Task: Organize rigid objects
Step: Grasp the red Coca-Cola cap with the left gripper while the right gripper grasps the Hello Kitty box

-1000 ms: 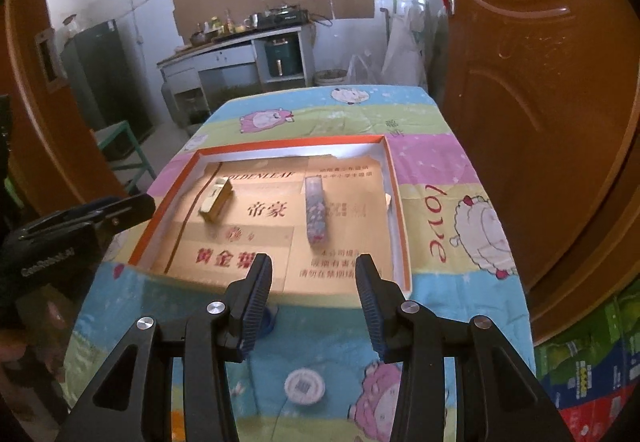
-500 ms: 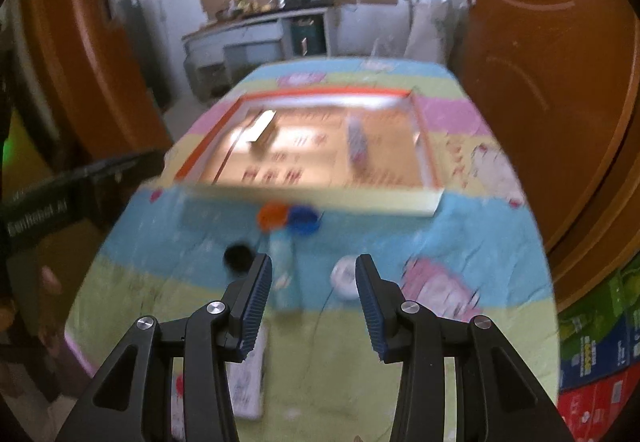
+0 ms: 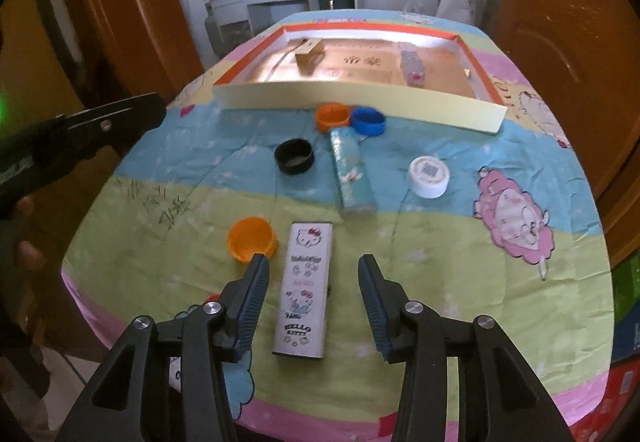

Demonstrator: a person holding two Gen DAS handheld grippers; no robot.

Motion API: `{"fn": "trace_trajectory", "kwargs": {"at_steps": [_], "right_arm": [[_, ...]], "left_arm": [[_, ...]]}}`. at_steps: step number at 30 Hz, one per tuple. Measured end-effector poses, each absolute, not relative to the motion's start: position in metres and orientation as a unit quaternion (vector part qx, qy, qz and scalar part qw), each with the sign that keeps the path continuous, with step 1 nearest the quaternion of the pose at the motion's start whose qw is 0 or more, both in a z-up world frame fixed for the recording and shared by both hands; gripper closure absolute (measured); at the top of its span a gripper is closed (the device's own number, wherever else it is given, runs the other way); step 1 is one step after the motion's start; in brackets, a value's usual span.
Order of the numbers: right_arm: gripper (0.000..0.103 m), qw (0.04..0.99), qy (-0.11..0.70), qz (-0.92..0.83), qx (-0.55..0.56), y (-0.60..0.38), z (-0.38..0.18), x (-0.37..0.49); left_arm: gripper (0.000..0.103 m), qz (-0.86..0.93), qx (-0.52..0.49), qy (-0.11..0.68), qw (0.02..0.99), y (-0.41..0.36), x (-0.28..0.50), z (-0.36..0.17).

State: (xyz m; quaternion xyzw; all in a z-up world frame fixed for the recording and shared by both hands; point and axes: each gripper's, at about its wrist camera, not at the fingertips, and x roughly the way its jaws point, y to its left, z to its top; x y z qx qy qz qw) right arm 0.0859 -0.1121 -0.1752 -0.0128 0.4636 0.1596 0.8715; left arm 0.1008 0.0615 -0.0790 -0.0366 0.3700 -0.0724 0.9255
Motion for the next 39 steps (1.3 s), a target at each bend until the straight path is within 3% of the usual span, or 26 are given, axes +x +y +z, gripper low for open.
{"fn": "trace_trajectory", "kwargs": {"at_steps": [3,5,17,31,33,35,39], "right_arm": [[0.059,0.869,0.470,0.154,-0.030,-0.106,-0.185,0.085],[0.077,0.872,0.464,0.147,-0.050,-0.104,-0.184,0.084],[0.077,0.888,0.447,0.107,-0.012,-0.151,-0.168,0.079],[0.077,0.887,0.450,0.104,0.001,-0.161,-0.172,0.075],[0.077,0.886,0.451,0.104,0.002,-0.161,-0.173,0.075],[0.077,0.886,0.451,0.105,0.002,-0.161,-0.174,0.075],[0.077,0.887,0.450,0.105,0.003,-0.161,-0.174,0.074]], "left_arm": [[0.039,-0.078,-0.035,0.368,0.926,0.061,0.091,-0.083],[0.039,-0.085,-0.032,0.370,0.925,0.059,0.086,-0.087],[0.039,-0.178,0.040,0.392,0.902,0.005,0.042,-0.122],[0.039,-0.154,0.082,0.406,0.897,-0.015,0.039,-0.154],[0.042,-0.154,0.078,0.403,0.899,-0.014,0.039,-0.155],[0.058,-0.156,0.071,0.403,0.899,-0.012,0.039,-0.156],[0.073,-0.151,0.061,0.401,0.902,-0.009,0.039,-0.154]]}}
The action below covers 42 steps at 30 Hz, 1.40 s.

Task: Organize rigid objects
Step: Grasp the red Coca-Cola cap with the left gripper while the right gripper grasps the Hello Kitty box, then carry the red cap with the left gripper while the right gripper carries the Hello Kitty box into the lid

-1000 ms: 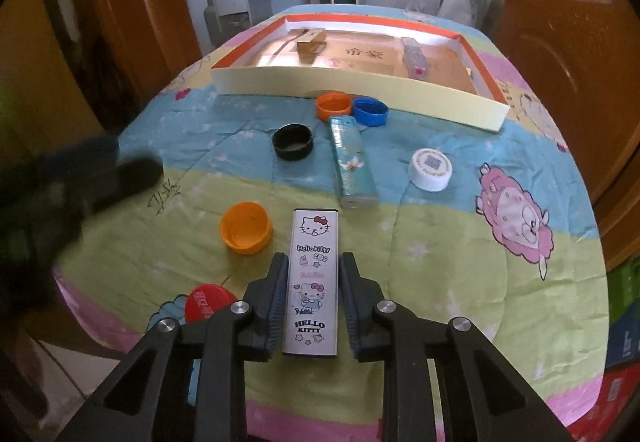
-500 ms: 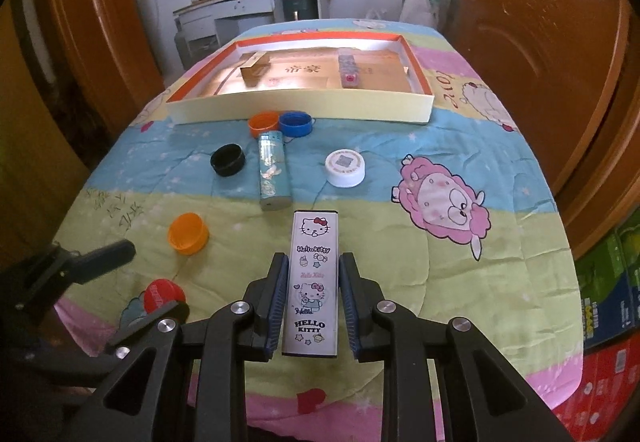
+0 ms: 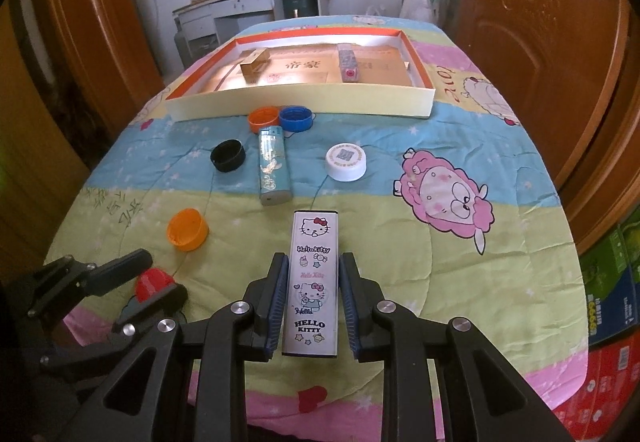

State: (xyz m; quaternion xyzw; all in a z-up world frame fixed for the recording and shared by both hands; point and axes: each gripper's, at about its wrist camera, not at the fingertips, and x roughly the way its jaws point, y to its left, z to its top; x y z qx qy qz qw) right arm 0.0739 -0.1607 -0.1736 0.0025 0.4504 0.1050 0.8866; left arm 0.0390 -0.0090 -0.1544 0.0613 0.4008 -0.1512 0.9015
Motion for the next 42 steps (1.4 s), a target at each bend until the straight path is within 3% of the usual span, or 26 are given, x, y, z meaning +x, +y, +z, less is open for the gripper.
{"fn": "trace_trajectory", "kwargs": {"at_steps": [42], "right_arm": [[0.077,0.897,0.424,0.122,0.021,-0.164,-0.131,0.114]], "left_arm": [[0.073,-0.136,-0.002,0.380,0.915,0.014,0.103,-0.100]]}}
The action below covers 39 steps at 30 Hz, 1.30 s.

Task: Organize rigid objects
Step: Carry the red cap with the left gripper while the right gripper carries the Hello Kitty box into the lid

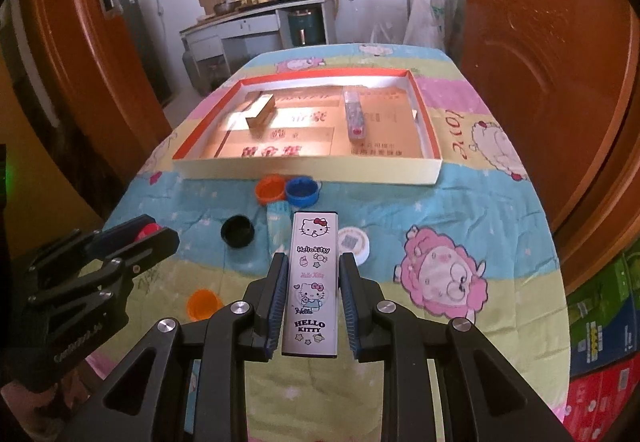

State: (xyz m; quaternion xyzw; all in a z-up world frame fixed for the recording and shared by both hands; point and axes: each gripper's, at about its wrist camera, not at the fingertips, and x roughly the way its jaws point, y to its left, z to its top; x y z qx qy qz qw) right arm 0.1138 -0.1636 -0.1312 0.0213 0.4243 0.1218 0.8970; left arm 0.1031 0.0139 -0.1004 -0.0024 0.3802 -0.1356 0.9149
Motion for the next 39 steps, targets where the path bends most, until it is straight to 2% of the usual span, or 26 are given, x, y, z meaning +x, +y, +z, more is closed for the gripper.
{"fn": "trace_trajectory", "kwargs": {"at_steps": [39], "right_arm": [[0.077,0.913,0.391,0.114,0.020,-0.186,-0.101,0.225]], "left_arm": [[0.073,-0.148,-0.005,0.361,0.921,-0.008,0.227,-0.072]]}}
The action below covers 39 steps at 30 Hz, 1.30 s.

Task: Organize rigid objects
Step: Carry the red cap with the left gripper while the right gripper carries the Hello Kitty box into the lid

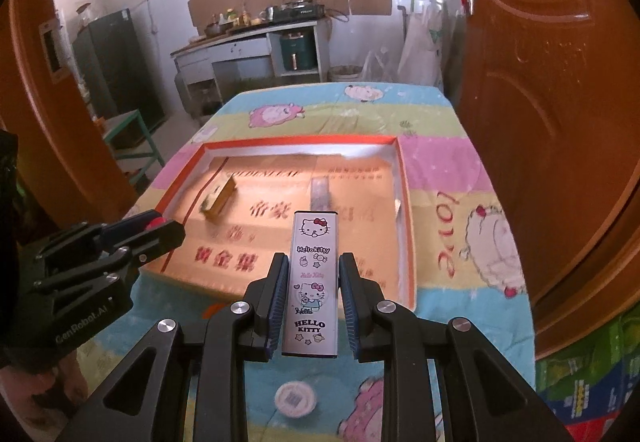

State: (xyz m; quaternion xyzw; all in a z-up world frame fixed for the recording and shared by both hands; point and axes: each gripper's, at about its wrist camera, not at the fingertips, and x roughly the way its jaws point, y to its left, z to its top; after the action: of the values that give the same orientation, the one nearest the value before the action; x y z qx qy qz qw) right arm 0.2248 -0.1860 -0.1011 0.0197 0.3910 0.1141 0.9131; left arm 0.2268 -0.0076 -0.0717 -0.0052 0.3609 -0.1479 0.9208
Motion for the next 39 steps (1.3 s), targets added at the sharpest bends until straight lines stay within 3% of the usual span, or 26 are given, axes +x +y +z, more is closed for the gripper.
{"fn": "trace_trajectory", "kwargs": {"at_steps": [39], "right_arm": [[0.077,0.893,0.429,0.136,-0.010,-0.202,-0.147,0.395]], "left_arm": [[0.073,-0.125,-0.011,0.434,0.892,-0.038,0.387,-0.103]]}}
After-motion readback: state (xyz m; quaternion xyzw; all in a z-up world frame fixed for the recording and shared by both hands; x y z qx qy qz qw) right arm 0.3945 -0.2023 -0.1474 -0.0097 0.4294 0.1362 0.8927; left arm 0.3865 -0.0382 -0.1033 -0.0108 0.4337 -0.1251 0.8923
